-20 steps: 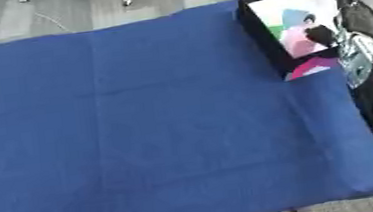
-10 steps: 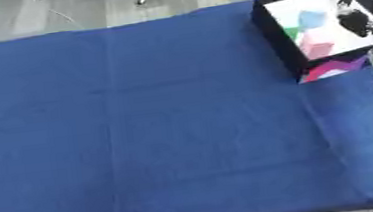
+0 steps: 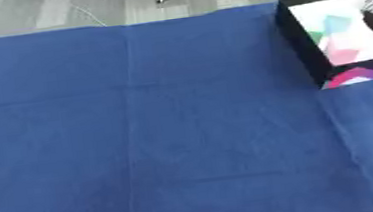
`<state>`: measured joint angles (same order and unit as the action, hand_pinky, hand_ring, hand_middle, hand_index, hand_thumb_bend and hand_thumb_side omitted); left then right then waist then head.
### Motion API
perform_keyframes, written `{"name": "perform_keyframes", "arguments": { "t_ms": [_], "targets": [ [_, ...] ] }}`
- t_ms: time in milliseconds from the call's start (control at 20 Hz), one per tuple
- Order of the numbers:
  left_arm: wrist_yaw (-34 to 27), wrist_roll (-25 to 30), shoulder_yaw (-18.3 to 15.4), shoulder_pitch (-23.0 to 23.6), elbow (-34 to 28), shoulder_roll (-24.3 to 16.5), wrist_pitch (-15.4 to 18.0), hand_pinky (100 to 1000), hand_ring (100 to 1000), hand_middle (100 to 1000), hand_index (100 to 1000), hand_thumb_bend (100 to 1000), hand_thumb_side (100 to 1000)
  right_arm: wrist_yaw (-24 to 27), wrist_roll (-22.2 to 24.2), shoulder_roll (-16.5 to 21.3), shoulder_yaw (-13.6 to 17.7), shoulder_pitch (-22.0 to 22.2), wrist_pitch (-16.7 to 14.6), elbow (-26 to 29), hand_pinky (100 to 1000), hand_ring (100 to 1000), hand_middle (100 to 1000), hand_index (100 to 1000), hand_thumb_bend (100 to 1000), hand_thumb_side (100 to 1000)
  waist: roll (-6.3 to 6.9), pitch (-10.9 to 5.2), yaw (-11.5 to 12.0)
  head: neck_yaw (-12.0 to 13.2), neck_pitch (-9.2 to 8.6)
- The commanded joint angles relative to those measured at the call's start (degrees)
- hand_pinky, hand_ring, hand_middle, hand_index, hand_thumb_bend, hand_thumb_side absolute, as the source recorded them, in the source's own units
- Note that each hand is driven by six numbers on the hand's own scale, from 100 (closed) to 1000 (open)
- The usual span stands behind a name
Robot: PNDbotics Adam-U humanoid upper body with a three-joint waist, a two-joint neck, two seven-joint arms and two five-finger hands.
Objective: Pick up the objects with one hand, pass them to the other hand, and then place them into the box on the other side of the table.
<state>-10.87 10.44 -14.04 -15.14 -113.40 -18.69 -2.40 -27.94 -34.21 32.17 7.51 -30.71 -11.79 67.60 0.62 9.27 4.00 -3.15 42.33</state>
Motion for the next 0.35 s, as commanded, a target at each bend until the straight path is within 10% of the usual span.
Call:
{"name": "perform_keyframes", "arguments": {
  "t_ms": [50, 200, 350],
  "targets": [
    [1.69, -1.39, -0.77, -0.57, -1.19, 0.16, 2.41, 791, 698, 681, 862, 425, 798, 1.78, -1.92, -1.80, -1.16, 0.73, -2.54, 5.41, 816, 760, 827, 1000, 100, 451, -0.09, -0.87, -0.26, 0.87, 0.55],
    [2.73, -2.75, -0.82, -0.48, -1.19, 1.56, 4.54, 788, 694, 678, 868, 403, 809, 5.53, 2.20, -6.22, -0.38, 6.80, -6.91, 20.21, 816, 755, 815, 996, 100, 468, -0.03, -0.71, -0.69, 0.75, 0.24],
    [3.39, -4.52, -0.98, -0.03, -1.19, 3.07, 5.68, 782, 687, 673, 875, 351, 821, 12.24, 11.92, -9.95, 1.20, 12.05, -2.31, 37.11, 815, 747, 794, 948, 100, 453, 0.10, -0.57, -1.02, 0.66, 0.17]
  ]
}}
